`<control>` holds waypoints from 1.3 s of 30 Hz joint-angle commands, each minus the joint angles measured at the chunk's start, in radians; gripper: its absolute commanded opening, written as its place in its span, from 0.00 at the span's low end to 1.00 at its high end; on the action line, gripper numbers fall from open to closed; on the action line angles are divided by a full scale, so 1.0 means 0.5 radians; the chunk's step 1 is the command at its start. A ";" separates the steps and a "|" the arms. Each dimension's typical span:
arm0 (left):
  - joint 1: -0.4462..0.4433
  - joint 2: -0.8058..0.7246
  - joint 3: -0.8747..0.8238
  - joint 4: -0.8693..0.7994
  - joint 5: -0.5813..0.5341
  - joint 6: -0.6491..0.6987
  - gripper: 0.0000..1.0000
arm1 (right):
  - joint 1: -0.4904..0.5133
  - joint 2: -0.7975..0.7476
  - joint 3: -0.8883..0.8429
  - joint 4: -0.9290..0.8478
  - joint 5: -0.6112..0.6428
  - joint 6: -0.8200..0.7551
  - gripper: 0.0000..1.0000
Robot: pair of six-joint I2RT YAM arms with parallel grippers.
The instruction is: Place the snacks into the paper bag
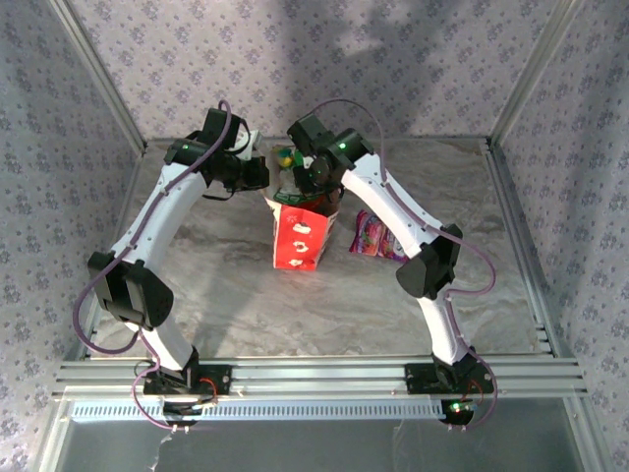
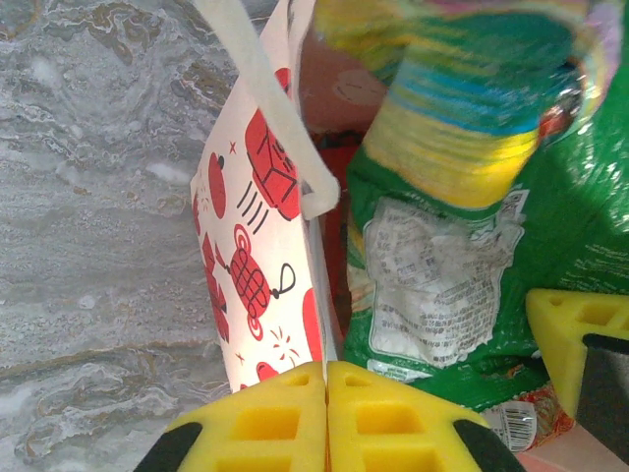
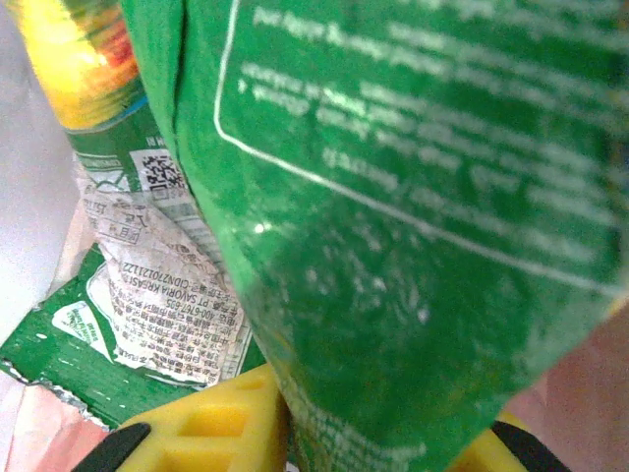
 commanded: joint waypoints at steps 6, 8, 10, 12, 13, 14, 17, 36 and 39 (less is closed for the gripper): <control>0.020 -0.043 0.037 0.045 0.046 -0.005 0.09 | 0.063 -0.031 -0.089 -0.201 0.036 -0.051 0.26; 0.021 -0.043 0.037 0.051 0.052 -0.005 0.08 | 0.063 -0.028 -0.102 -0.223 0.039 -0.052 0.27; 0.020 -0.037 0.041 0.054 0.055 -0.010 0.09 | 0.071 -0.033 -0.081 -0.189 -0.005 -0.065 0.27; 0.023 -0.028 0.051 0.057 0.069 -0.019 0.08 | 0.087 -0.034 -0.036 -0.181 -0.141 -0.069 0.27; 0.021 -0.023 0.057 0.054 0.078 -0.024 0.09 | 0.096 -0.031 -0.015 -0.186 -0.197 -0.074 0.28; 0.022 -0.022 0.061 0.054 0.087 -0.025 0.09 | 0.103 -0.031 0.007 -0.199 -0.229 -0.074 0.30; 0.020 -0.018 0.078 0.051 0.091 -0.028 0.09 | 0.122 -0.043 0.067 -0.263 -0.229 -0.067 0.32; 0.015 -0.012 0.135 0.007 0.120 -0.012 0.10 | 0.065 -0.548 -0.073 -0.190 0.177 -0.118 0.43; 0.012 -0.015 0.139 -0.017 0.097 0.007 0.11 | 0.043 -0.647 -0.179 -0.153 0.191 -0.123 0.44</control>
